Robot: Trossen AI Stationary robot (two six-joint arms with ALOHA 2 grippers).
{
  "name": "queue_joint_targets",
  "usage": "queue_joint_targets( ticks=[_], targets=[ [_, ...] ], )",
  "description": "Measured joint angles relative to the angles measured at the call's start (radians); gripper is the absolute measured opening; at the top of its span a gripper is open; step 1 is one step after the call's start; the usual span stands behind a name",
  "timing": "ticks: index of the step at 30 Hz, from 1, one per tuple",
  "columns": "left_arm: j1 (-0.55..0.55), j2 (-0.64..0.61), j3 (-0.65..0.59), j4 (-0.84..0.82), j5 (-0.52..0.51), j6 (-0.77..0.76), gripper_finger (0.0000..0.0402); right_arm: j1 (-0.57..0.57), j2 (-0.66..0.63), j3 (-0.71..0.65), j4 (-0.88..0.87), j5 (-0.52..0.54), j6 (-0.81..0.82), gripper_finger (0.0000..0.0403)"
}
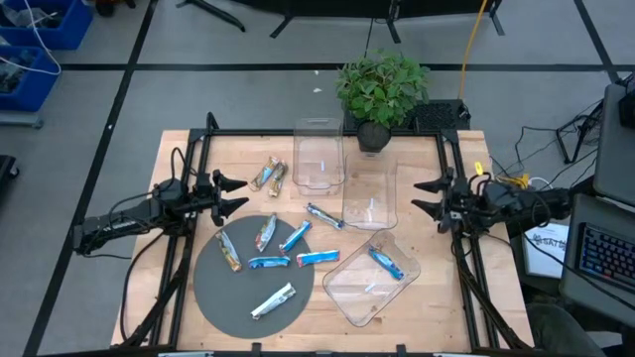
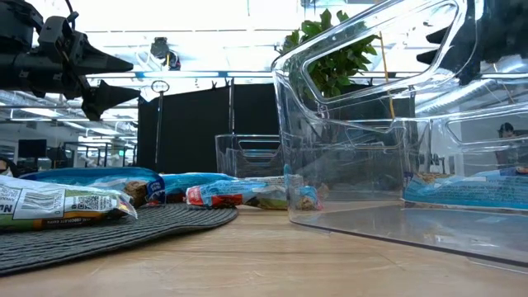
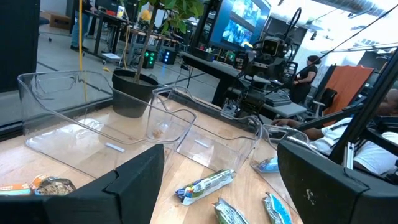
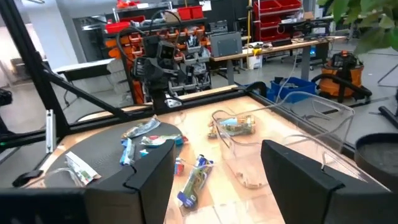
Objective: Pick and place Granola Bars by type
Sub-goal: Put the red granola bar into the top transparent bin
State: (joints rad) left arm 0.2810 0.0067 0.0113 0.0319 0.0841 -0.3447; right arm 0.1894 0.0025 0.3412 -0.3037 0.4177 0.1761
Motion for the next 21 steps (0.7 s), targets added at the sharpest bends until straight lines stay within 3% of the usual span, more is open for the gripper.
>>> queue_joint_targets(
  ticks=[10, 21],
  targets=[
    [0.0, 0.0, 0.0, 0.018, 0.0, -0.016, 0.031, 0.0, 0.0, -0.088, 0.012, 0.163, 0.052, 0.0228],
    [0.0, 0.0, 0.0, 0.123, 0.002, -0.236, 0.031, 0.001, 0.001, -0.302, 0.364, 0.162, 0.022, 0.0228]
  ],
)
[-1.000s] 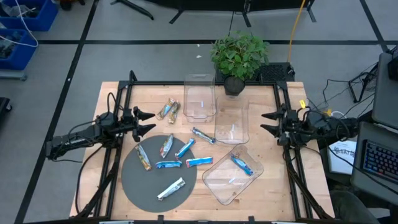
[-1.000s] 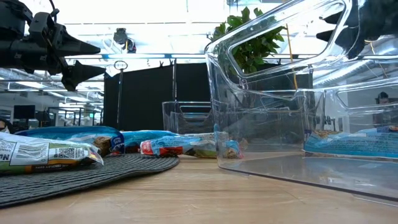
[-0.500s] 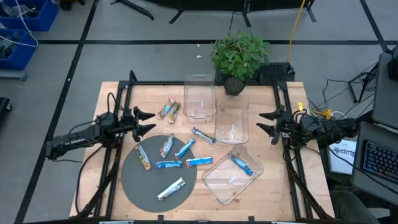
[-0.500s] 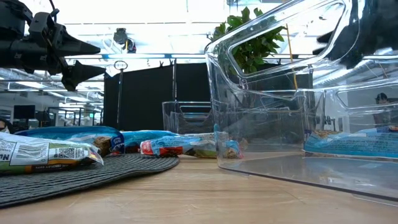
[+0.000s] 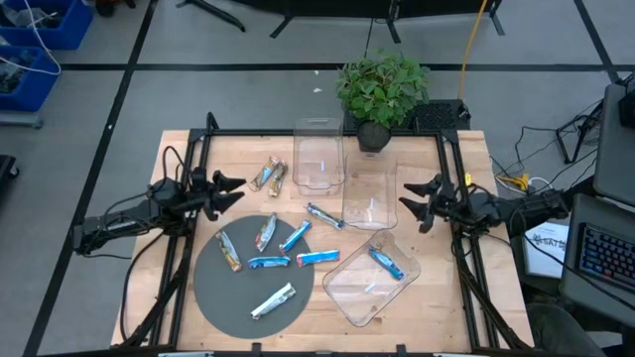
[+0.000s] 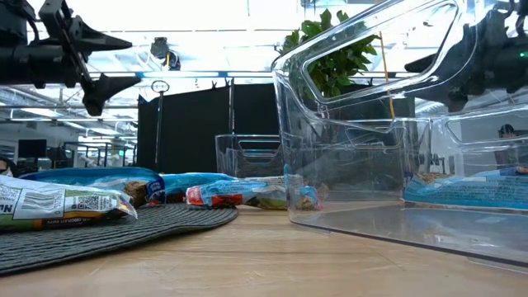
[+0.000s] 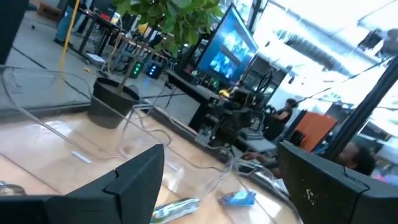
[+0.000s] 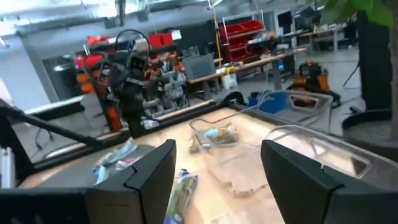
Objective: Pick and place Granola Bars by type
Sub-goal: Put the red granola bar into the top transparent bin
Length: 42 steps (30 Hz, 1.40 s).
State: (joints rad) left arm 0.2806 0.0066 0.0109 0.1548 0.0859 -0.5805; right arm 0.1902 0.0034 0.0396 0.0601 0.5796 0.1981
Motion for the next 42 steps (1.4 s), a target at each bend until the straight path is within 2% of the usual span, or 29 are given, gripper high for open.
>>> queue_joint_targets(
  ticks=[6, 22, 32, 37, 42],
  targets=[
    [0.0, 0.0, 0.0, -0.003, 0.071, -0.108, 0.031, -0.001, 0.007, -0.021, 0.022, -0.003, -0.023, 0.0225],
    [0.0, 0.0, 0.0, -0.003, 0.045, -0.033, 0.031, -0.001, 0.043, -0.023, 0.016, -0.052, -0.111, 0.0224],
    [0.0, 0.0, 0.0, 0.031, 0.066, -0.014, 0.031, -0.001, 0.128, -0.024, 0.017, 0.1, -0.061, 0.0224],
    [0.0, 0.0, 0.0, 0.09, 0.027, 0.053, 0.031, 0.001, 0.128, -0.025, 0.03, 0.101, 0.015, 0.0224],
    [0.0, 0.0, 0.0, 0.16, 0.006, 0.055, 0.031, 0.0, 0.128, -0.025, 0.038, 0.103, 0.022, 0.0224]
  ],
)
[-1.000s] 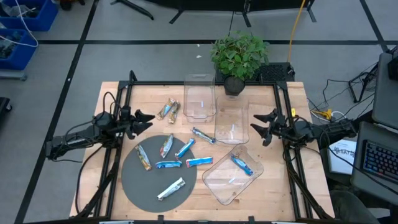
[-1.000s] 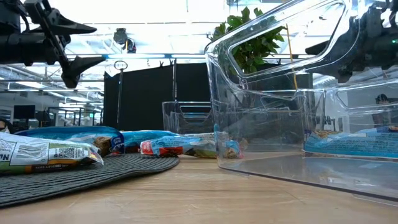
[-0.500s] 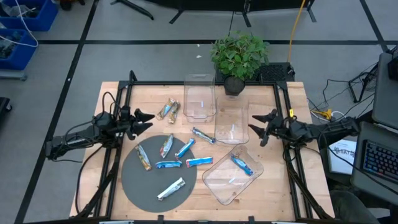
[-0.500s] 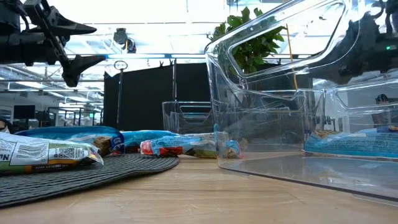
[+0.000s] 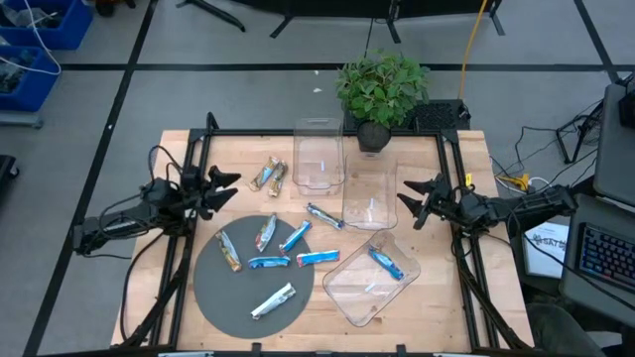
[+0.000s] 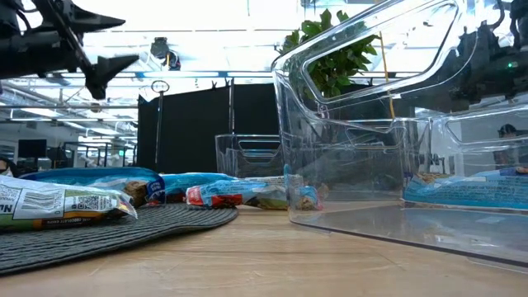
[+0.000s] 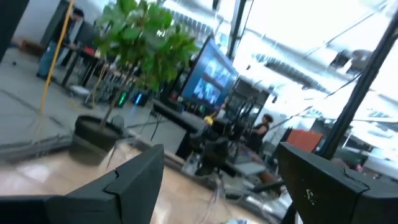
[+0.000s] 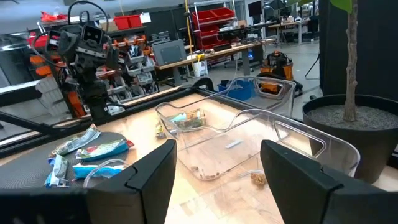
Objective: Pick and place Granola Bars by type
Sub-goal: Put the red granola bar into the top transparent bin
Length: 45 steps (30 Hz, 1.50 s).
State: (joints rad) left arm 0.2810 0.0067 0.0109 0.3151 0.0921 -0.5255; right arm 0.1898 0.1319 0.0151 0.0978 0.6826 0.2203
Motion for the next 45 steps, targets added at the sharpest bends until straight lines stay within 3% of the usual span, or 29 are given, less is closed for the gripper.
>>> queue_joint_targets(
  ticks=[6, 12, 22, 28, 33, 40, 45],
  targets=[
    [0.0, 0.0, 0.068, 0.024, -0.005, 0.055, 0.031, 0.0, 0.0, 0.0, 0.0, -0.001, 0.0, 0.0224],
    [0.0, 0.049, 0.287, -0.165, -0.037, 0.161, 0.031, 0.0, 0.0, 0.0, 0.001, -0.002, 0.0, 0.0224],
    [0.0, 0.388, 0.774, -0.555, -0.146, 0.223, 0.031, 0.0, 0.0, 0.0, 0.002, -0.003, 0.0, 0.0224],
    [0.0, 0.623, 1.008, -0.686, -0.117, 0.205, 0.031, 0.0, 0.0, 0.0, 0.002, -0.003, 0.0, 0.0224],
    [-0.005, 0.785, 1.2, -0.89, -0.061, 0.165, 0.031, 0.0, 0.0, 0.0, 0.002, -0.003, 0.0, 0.0224],
    [-0.034, 0.969, 1.393, -1.156, -0.065, 0.159, 0.031, 0.0, 0.0, 0.0, 0.003, -0.003, 0.0, 0.0224],
    [-0.034, 1.026, 1.433, -1.243, -0.067, -0.013, 0.031, 0.0, 0.0, 0.0, 0.003, -0.003, 0.0, 0.0224]
  ],
)
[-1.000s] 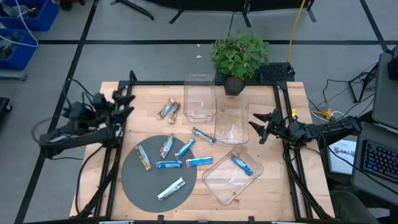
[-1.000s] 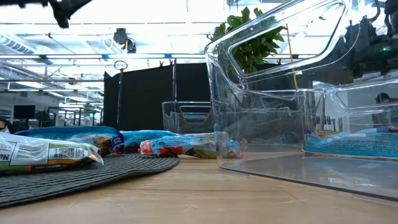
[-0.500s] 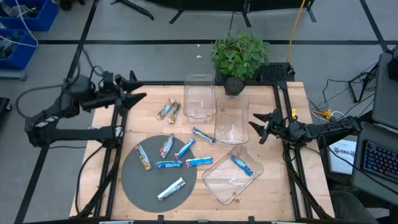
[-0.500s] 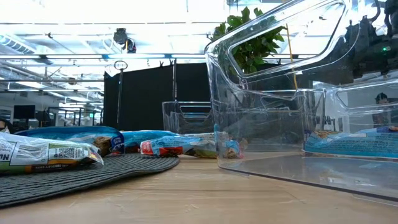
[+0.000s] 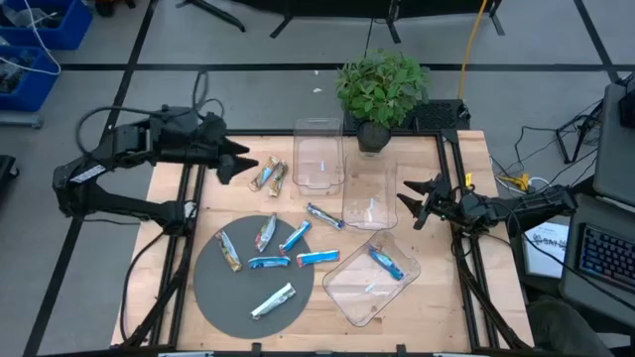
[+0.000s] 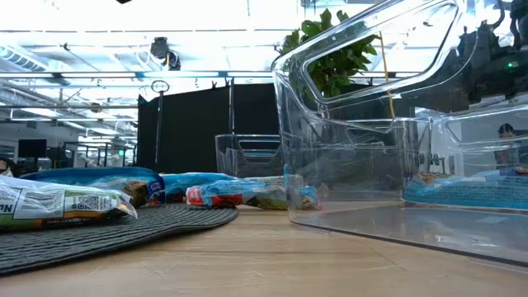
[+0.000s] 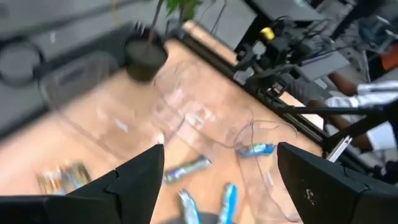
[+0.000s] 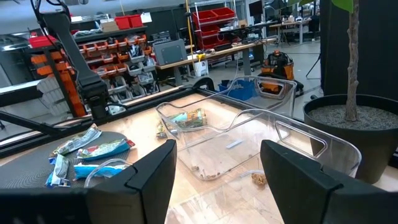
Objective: Pick and place Granola Bars by type
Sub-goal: Put the red granola bar into the top transparent bin
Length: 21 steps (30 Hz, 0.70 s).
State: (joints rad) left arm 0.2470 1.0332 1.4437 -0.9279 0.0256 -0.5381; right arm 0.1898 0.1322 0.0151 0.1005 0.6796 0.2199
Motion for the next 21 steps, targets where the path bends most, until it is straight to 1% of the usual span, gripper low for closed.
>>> queue_joint_targets(
  ticks=[4, 7, 15, 18, 20, 21],
  targets=[
    [-0.018, 0.037, 0.0, -0.097, -0.001, -0.172, 0.031, 0.0, 0.0, 0.0, 0.0, 0.0, 0.0, 0.0224],
    [-0.051, 0.068, 0.0, -0.156, 0.0, -0.259, 0.031, 0.0, 0.0, 0.0, 0.0, 0.0, 0.0, 0.0224],
    [-0.187, 0.188, 0.0, -0.174, -0.007, -0.331, 0.031, 0.0, 0.0, 0.0, 0.0, 0.0, 0.0, 0.0224],
    [-0.227, 0.235, 0.0, -0.175, -0.023, -0.457, 0.031, 0.0, 0.0, 0.0, 0.0, 0.0, 0.0, 0.0224],
    [-0.248, 0.265, 0.0, -0.175, -0.004, -0.54, 0.031, 0.0, 0.0, 0.0, 0.0, 0.0, 0.0, 0.0224],
    [-0.258, 0.281, 0.0, -0.175, 0.008, -0.556, 0.031, 0.0, 0.0, 0.0, 0.0, 0.0, 0.0, 0.0224]
  ],
)
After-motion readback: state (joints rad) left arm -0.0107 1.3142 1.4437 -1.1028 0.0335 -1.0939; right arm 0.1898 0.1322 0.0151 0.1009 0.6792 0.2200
